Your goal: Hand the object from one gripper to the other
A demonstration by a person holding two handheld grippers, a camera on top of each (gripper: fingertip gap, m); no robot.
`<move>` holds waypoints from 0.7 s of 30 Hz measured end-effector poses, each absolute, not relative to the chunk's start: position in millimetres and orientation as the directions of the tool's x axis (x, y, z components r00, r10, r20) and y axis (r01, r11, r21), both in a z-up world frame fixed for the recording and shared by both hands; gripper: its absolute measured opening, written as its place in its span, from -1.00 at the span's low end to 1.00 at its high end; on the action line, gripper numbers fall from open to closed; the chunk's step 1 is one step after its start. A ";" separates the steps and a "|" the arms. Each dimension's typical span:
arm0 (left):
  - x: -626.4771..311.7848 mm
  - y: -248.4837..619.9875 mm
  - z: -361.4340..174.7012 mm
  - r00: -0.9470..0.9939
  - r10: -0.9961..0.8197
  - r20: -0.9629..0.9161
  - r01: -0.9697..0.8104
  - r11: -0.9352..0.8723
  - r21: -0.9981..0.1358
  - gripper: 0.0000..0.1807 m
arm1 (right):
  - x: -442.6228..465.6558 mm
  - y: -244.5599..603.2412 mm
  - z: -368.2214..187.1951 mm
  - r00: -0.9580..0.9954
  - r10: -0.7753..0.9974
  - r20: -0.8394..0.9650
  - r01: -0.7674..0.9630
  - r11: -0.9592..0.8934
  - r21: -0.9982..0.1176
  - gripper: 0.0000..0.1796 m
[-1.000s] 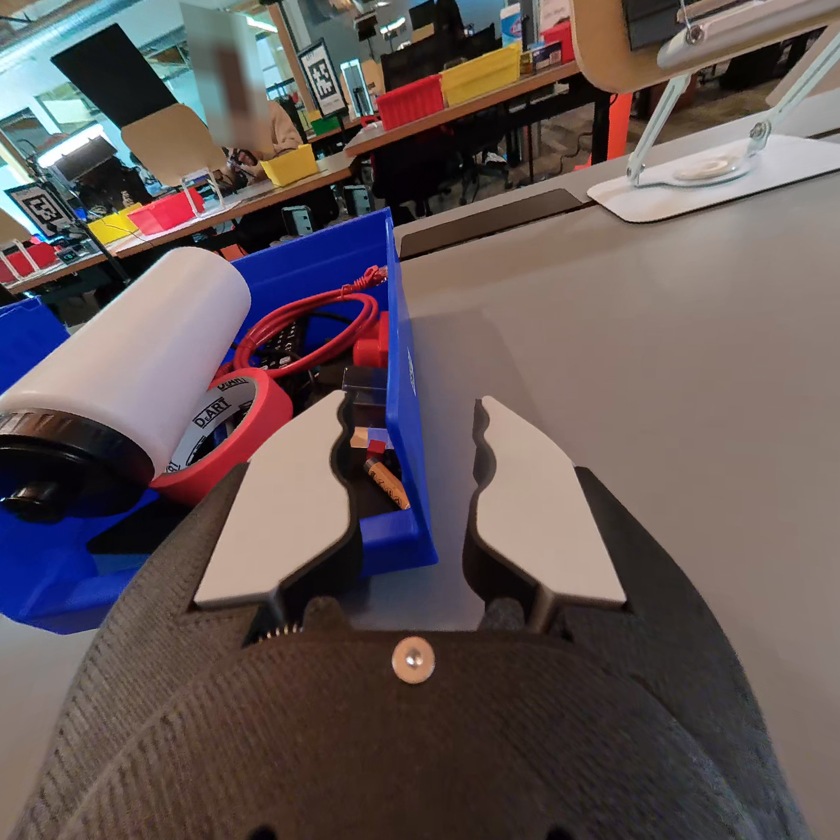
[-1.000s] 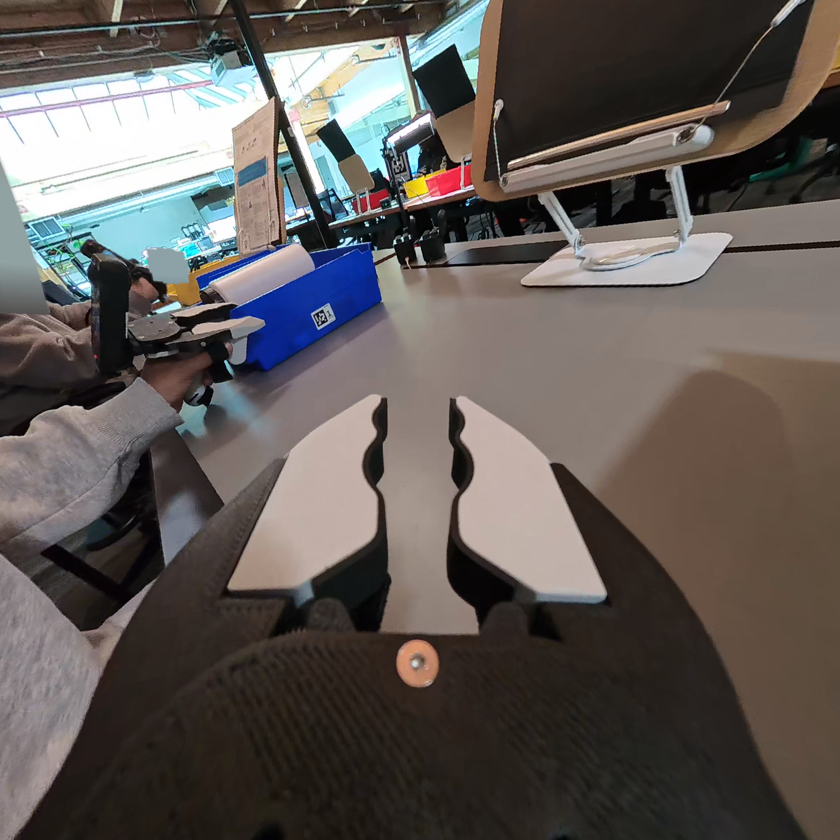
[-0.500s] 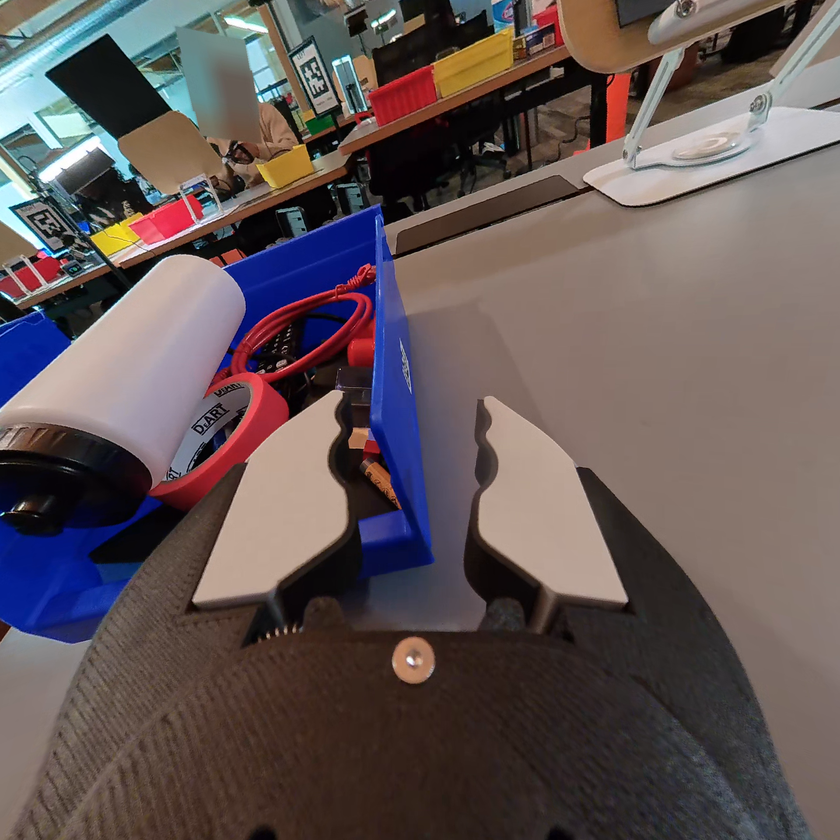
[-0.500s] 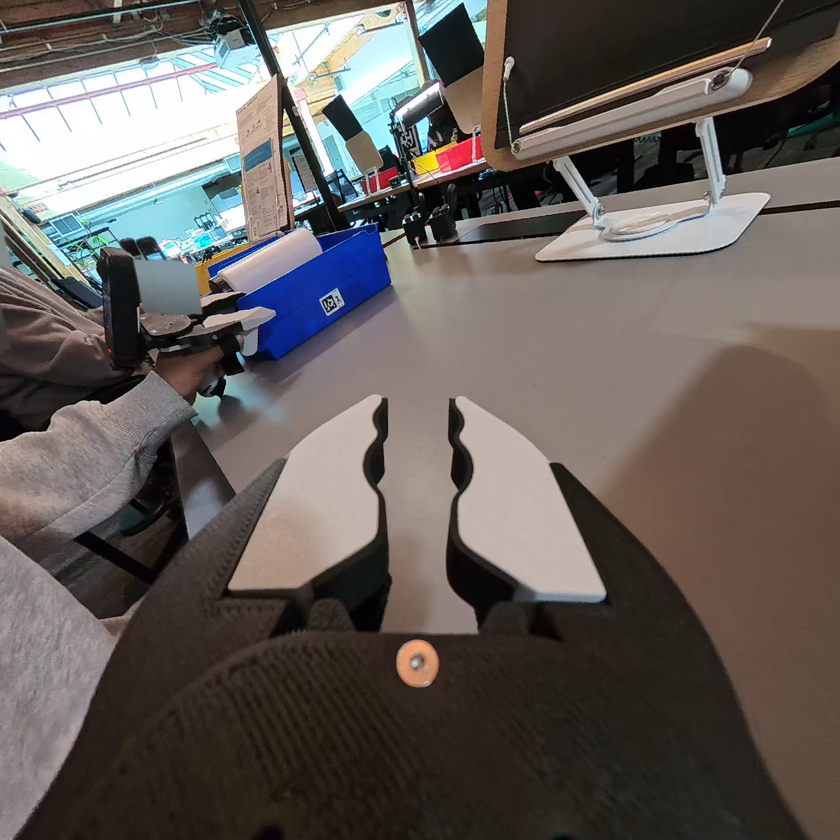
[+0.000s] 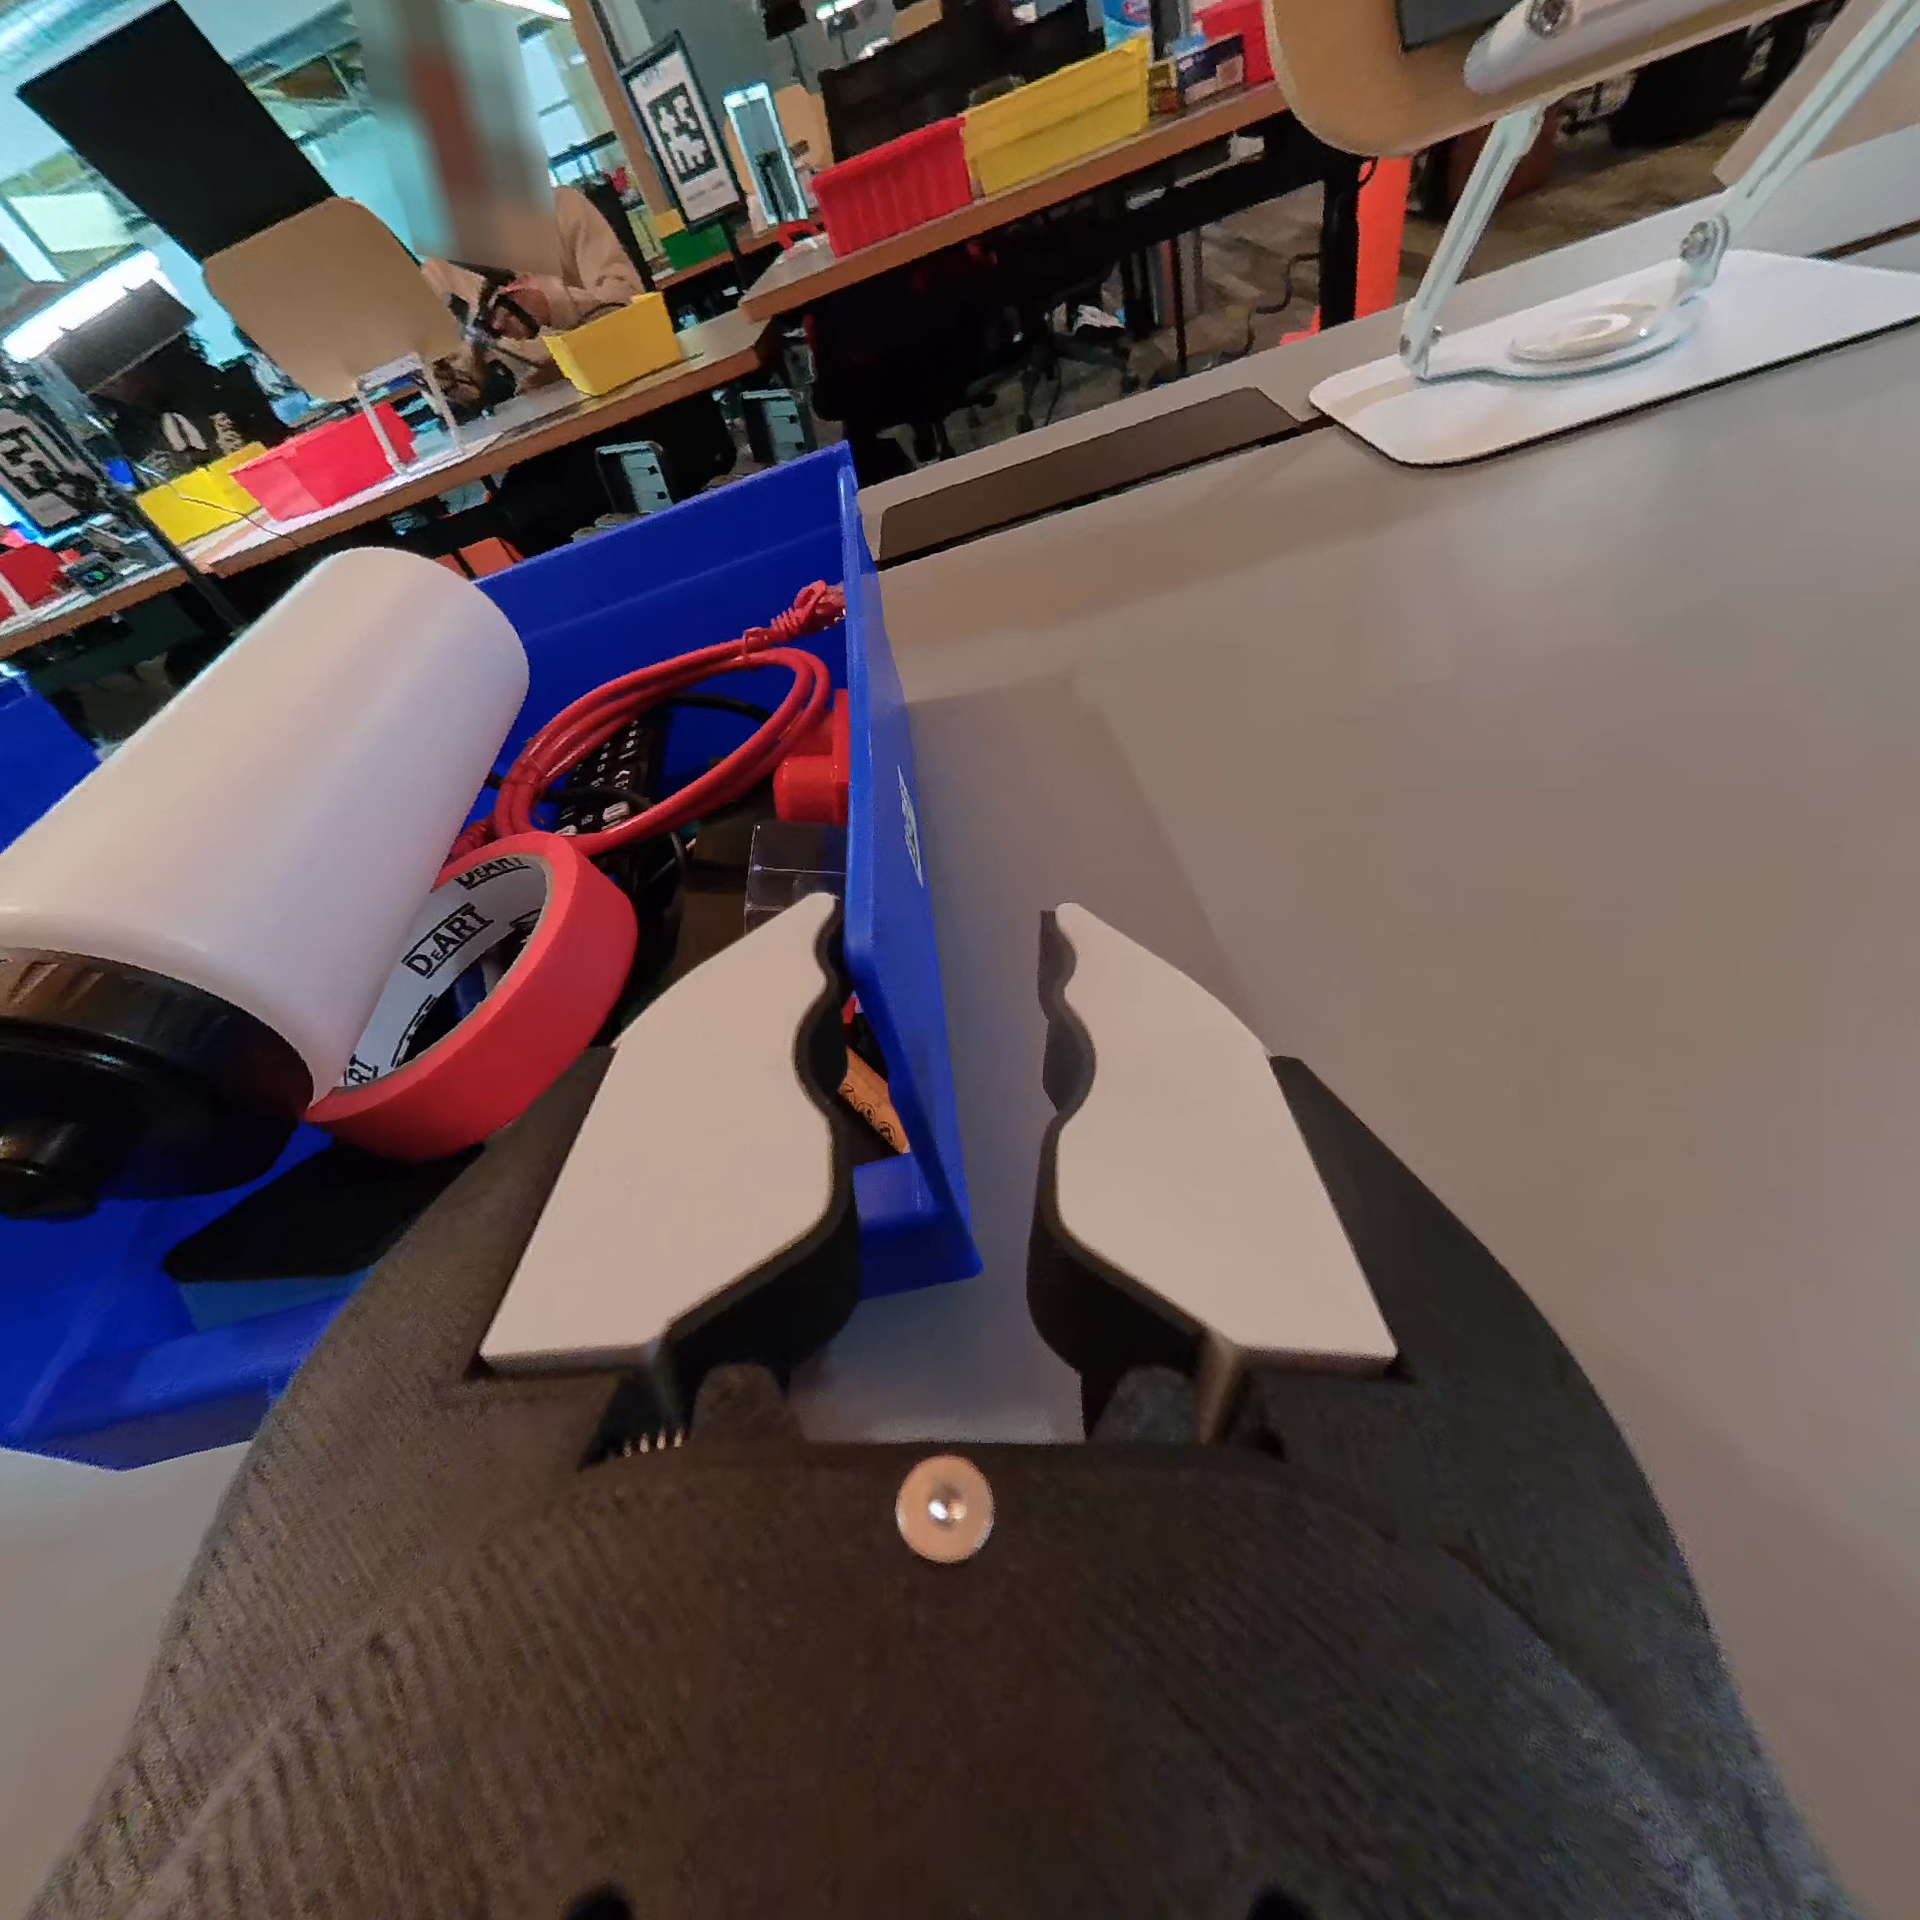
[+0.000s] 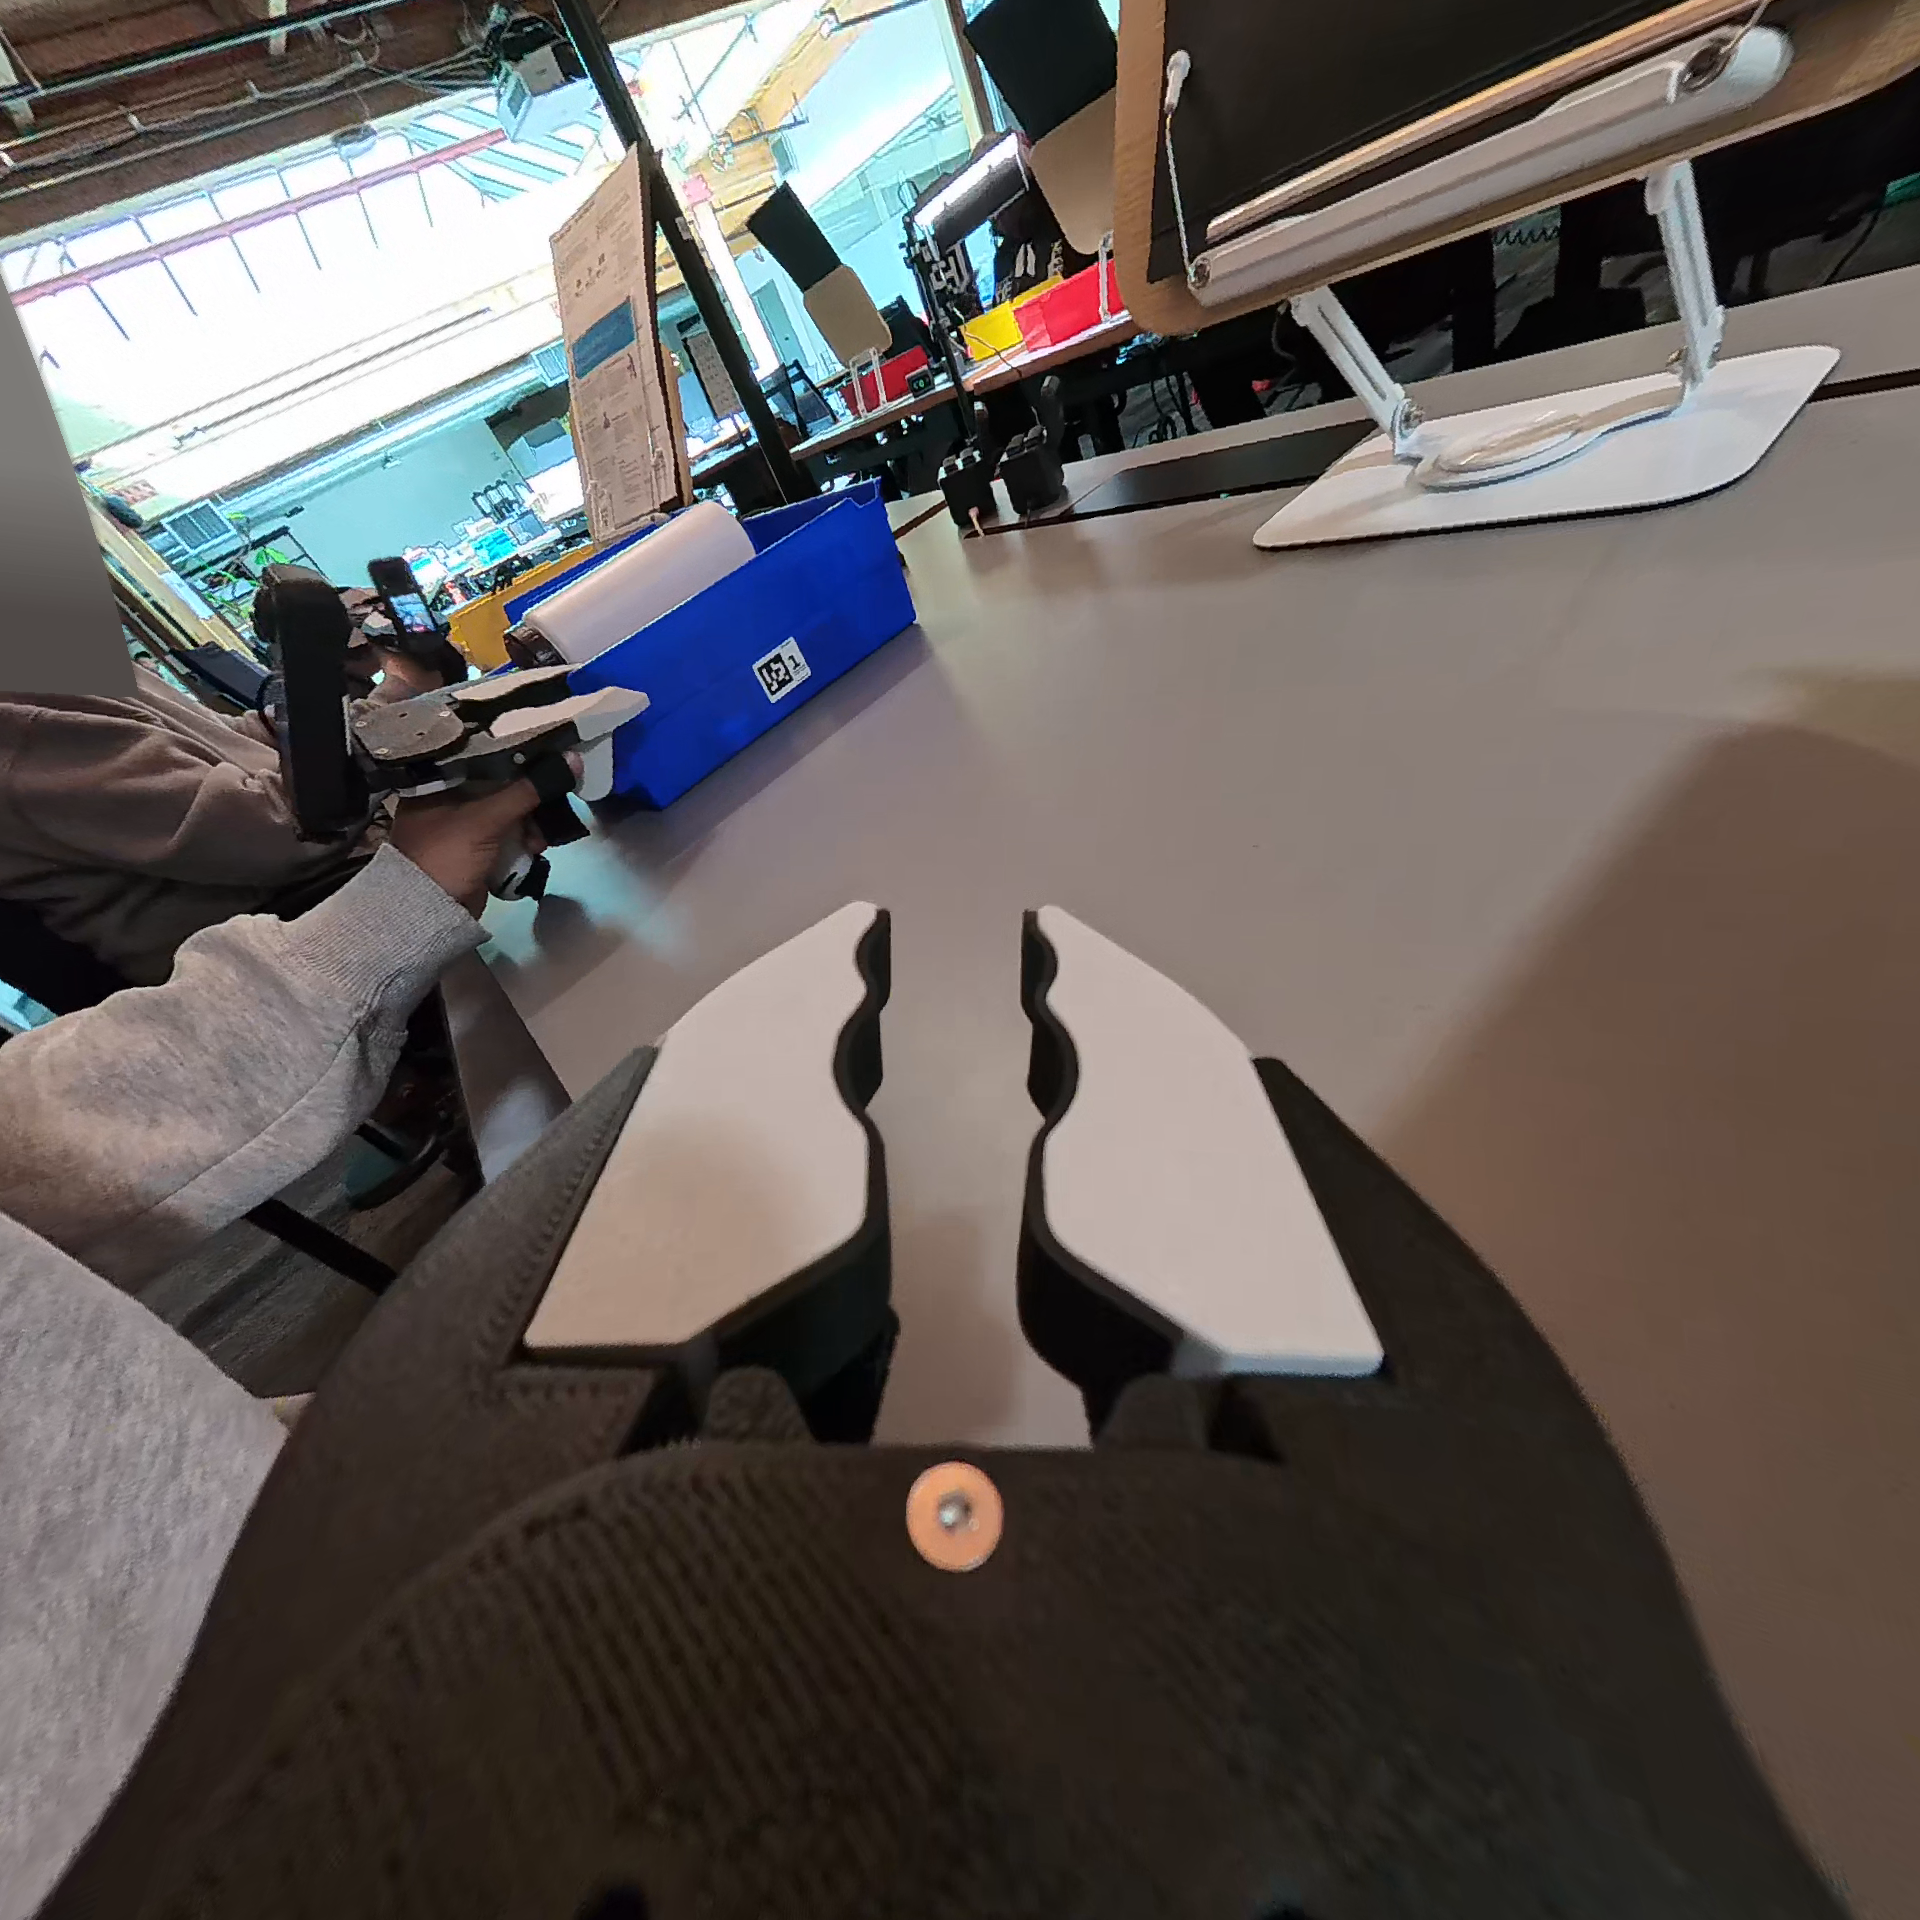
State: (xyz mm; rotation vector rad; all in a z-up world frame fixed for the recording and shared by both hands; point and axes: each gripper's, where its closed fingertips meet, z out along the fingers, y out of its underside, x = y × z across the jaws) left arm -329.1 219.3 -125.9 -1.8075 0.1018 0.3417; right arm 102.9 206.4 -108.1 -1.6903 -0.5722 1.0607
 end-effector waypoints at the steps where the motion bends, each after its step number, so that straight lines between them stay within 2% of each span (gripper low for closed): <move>1: -329.3 219.3 -126.1 0.950 0.114 -0.291 -0.253 -0.267 -0.930 -0.63 | 102.3 205.5 -108.4 0.494 0.781 -0.383 -0.114 -0.378 -0.919 -0.73; 5: -332.5 218.3 -124.9 0.956 0.123 -0.268 -0.229 -0.261 -0.938 -0.73 | 100.0 200.8 -108.1 0.475 0.785 -0.397 -0.115 -0.391 -0.913 -0.73; 9: -339.9 214.8 -122.9 0.969 0.137 -0.207 -0.169 -0.249 -0.954 -0.99 | 96.4 194.8 -108.5 0.450 0.791 -0.413 -0.110 -0.410 -0.905 -0.73; 14: -339.2 212.1 -123.7 0.982 0.113 -0.151 -0.119 -0.249 -0.961 -0.98 | 99.5 193.6 -108.7 0.454 0.790 -0.412 -0.106 -0.411 -0.905 -0.73; 19: -336.1 197.7 -123.0 0.990 0.140 -0.030 0.004 -0.239 -0.971 -1.00 | 110.2 200.6 -110.5 0.481 0.751 -0.452 -0.152 -0.436 -0.887 -0.73; 21: -335.5 197.7 -123.1 0.988 0.147 -0.040 -0.005 -0.237 -0.972 -1.00 | 113.5 206.6 -114.3 0.504 0.738 -0.449 -0.153 -0.436 -0.887 -0.73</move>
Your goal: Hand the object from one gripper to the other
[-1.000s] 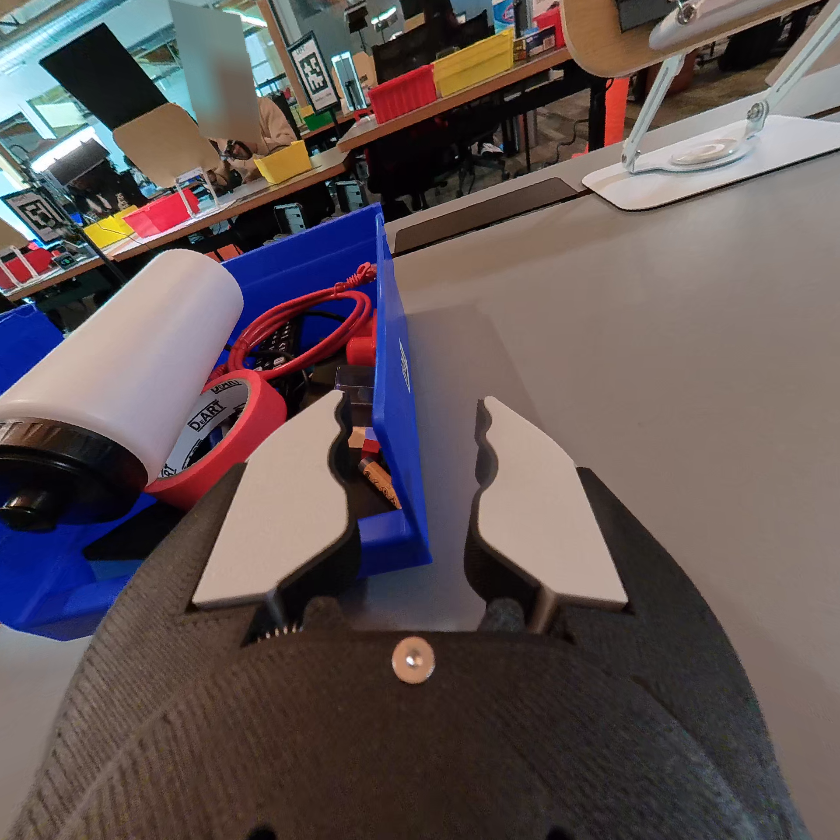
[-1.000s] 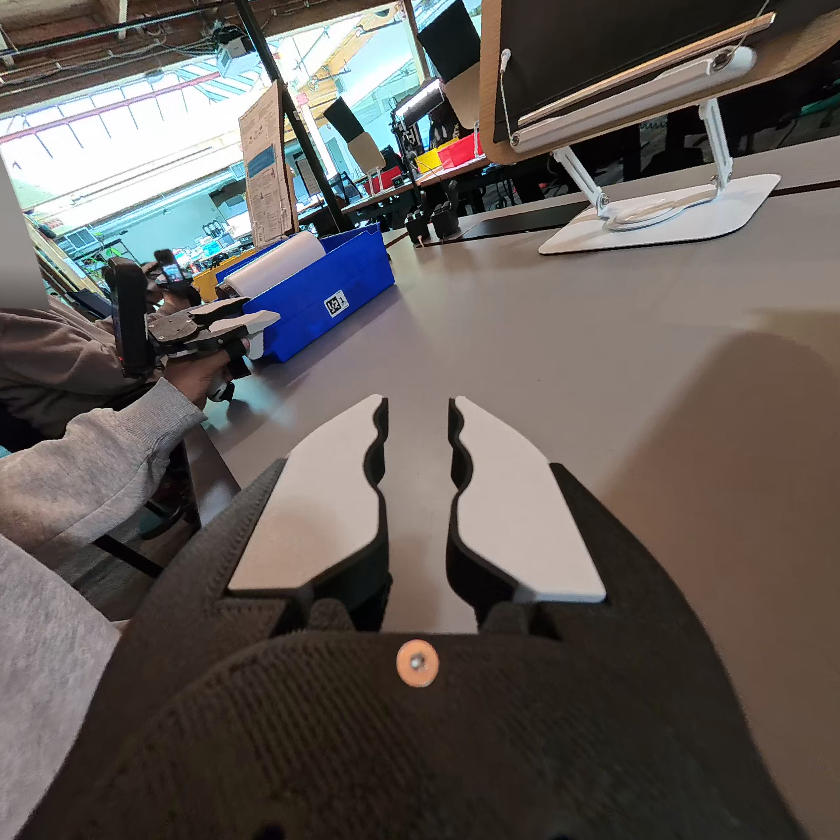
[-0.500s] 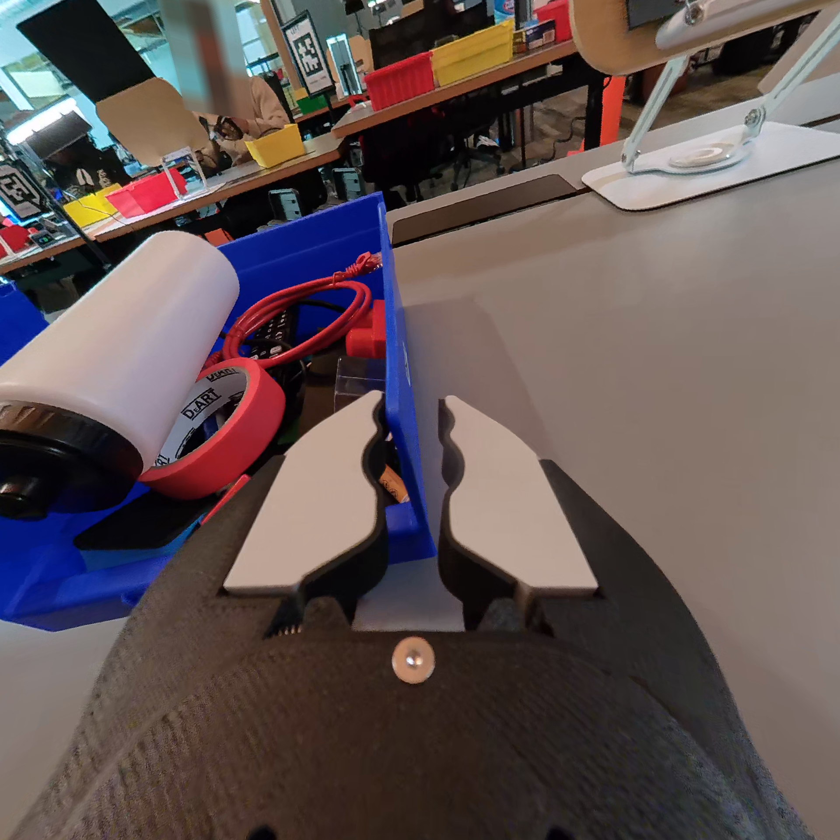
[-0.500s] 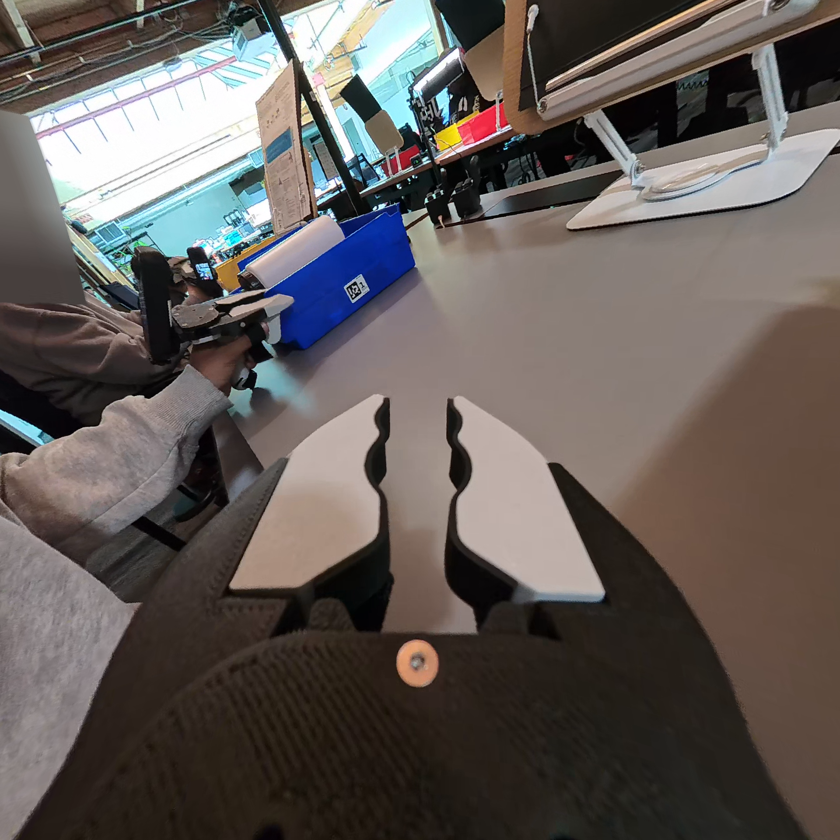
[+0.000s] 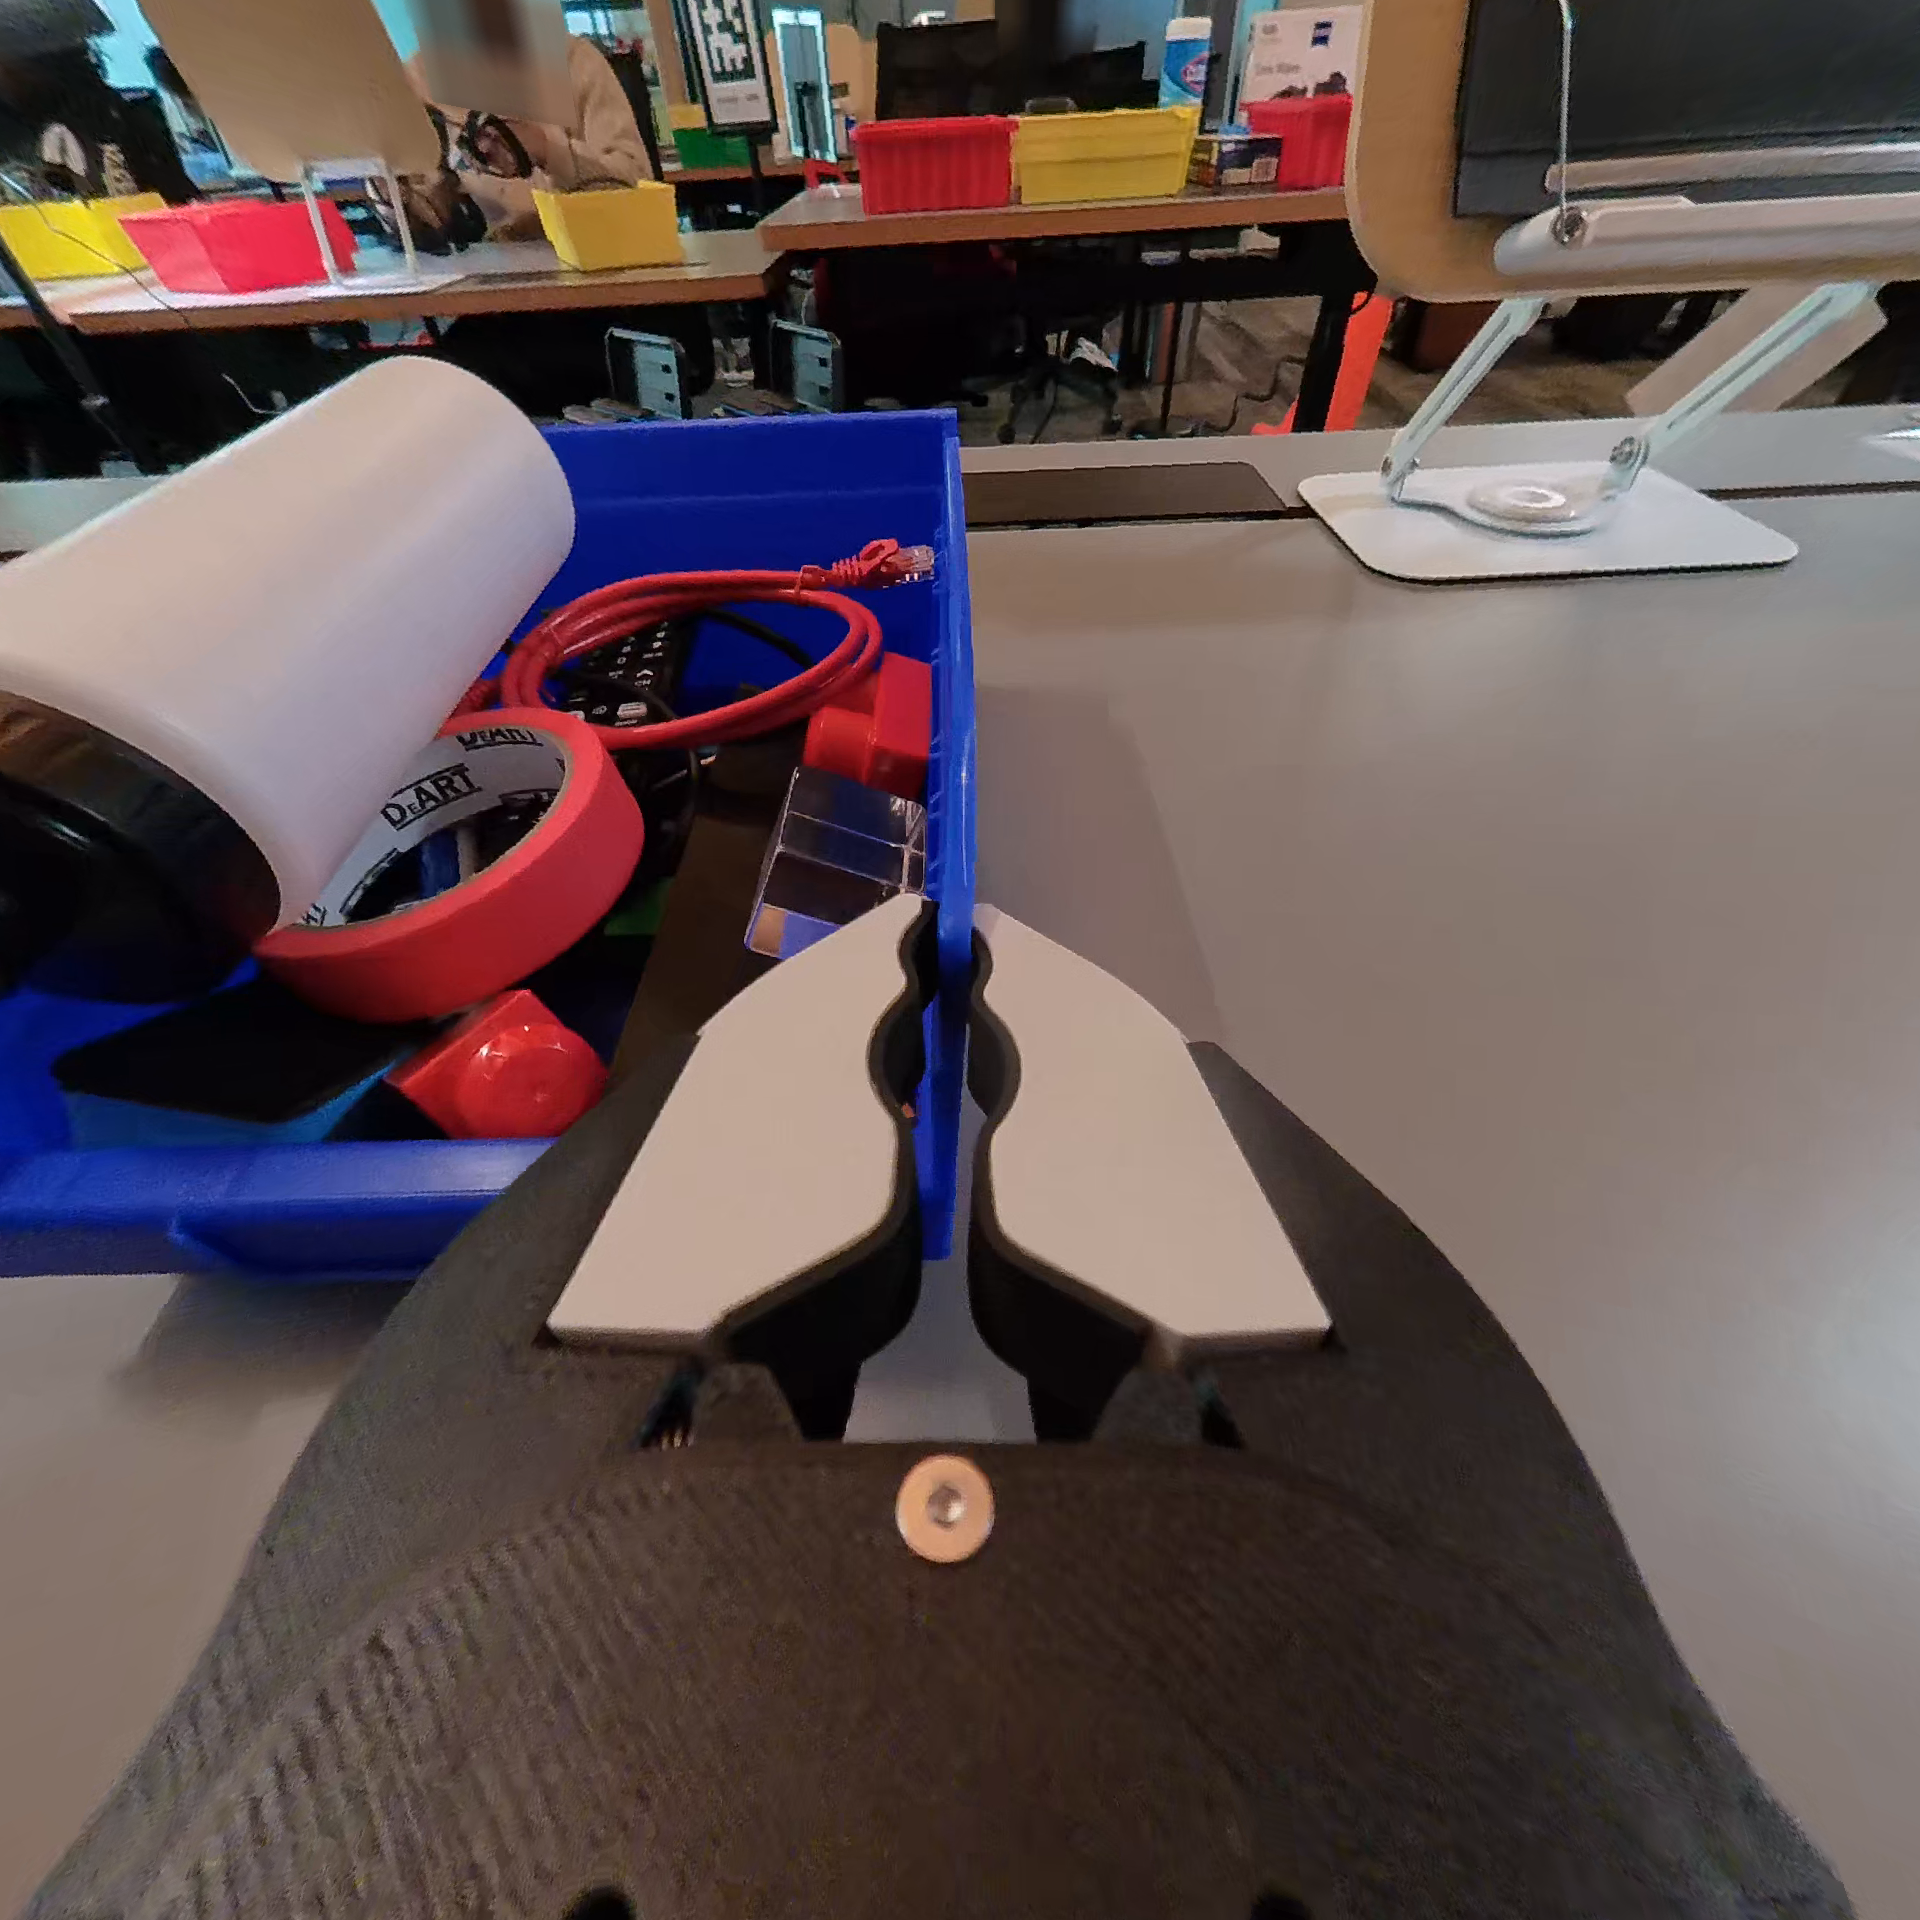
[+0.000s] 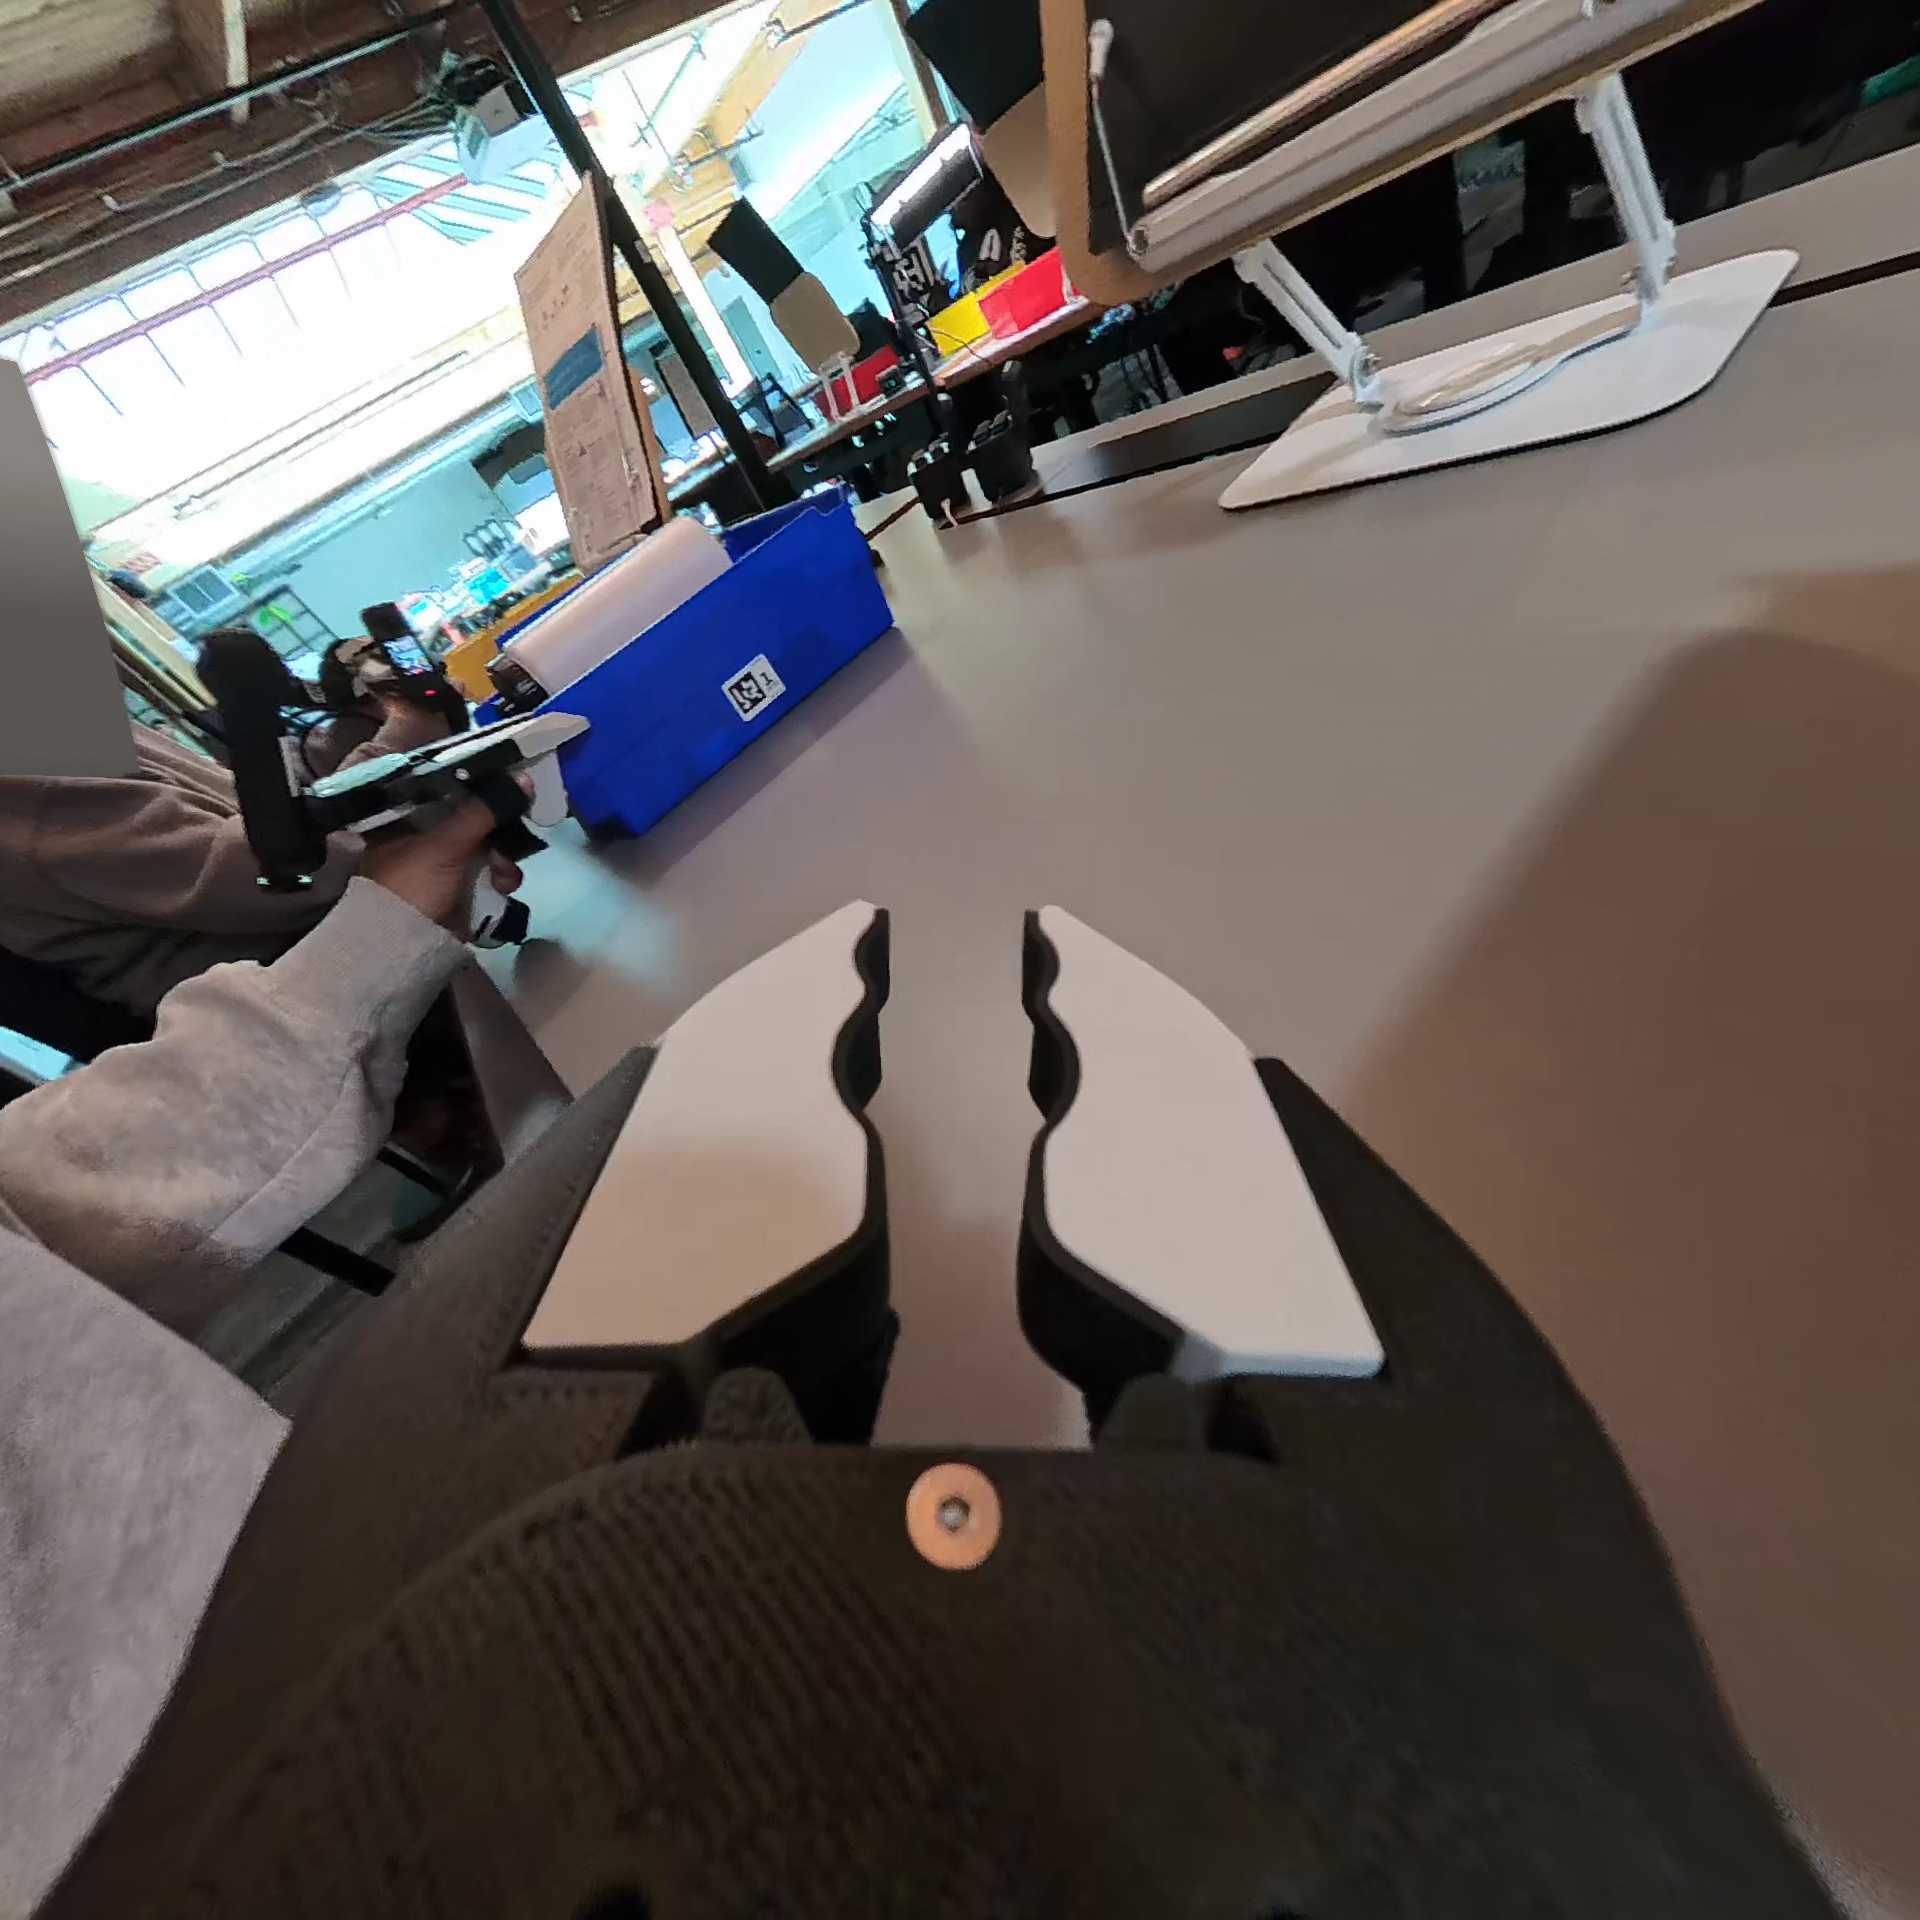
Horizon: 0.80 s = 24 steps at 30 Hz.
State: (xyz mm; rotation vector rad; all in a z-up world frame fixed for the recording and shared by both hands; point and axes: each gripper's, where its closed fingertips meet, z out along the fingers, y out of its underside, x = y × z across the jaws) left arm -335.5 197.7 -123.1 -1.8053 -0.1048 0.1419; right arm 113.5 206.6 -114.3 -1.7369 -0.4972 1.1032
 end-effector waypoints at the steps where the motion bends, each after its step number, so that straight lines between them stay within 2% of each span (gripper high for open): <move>1: -334.6 198.4 -123.2 0.988 0.144 -0.052 -0.016 -0.238 -0.971 -0.99 | 114.0 209.4 -117.2 0.512 0.734 -0.445 -0.147 -0.436 -0.888 -0.73; 3: -332.0 200.0 -123.4 0.988 0.136 -0.073 -0.038 -0.242 -0.970 -0.99 | 110.7 212.6 -119.5 0.501 0.744 -0.442 -0.146 -0.431 -0.891 -0.73; 7: -326.5 201.3 -123.5 0.979 0.142 -0.149 -0.110 -0.249 -0.962 -0.94 | 101.7 206.7 -90.3 0.343 0.832 -0.436 -0.223 -0.379 -0.898 -0.74; 10: -316.0 199.5 -122.3 0.968 0.123 -0.217 -0.183 -0.240 -0.953 -0.64 | 113.1 221.2 -82.0 0.364 0.827 -0.429 -0.274 -0.345 -0.898 -0.72; 12: -309.2 196.9 -110.3 0.964 0.129 -0.234 -0.214 -0.154 -0.965 -0.54 | 115.2 233.1 -79.2 0.376 0.820 -0.432 -0.283 -0.342 -0.896 -0.71; 15: -304.8 195.8 -57.4 0.981 0.119 -0.157 -0.165 0.068 -0.984 -0.45 | 102.8 239.6 -66.0 0.336 0.860 -0.384 -0.262 -0.307 -0.915 -0.71; 18: -326.0 190.7 -17.2 0.968 0.204 -0.148 -0.193 0.218 -0.957 -0.55 | 84.6 240.8 -70.0 0.314 0.895 -0.317 -0.181 -0.271 -0.945 -0.76; 20: -350.6 203.5 -26.5 0.952 0.257 -0.168 -0.209 0.142 -0.968 -0.65 | 75.7 241.2 -67.3 0.280 0.905 -0.321 -0.174 -0.281 -0.944 -0.76; 24: -378.2 232.0 -74.8 0.961 0.243 -0.131 -0.107 -0.111 -0.988 -0.67 | 68.9 244.7 -69.1 0.280 0.904 -0.322 -0.159 -0.288 -0.944 -0.75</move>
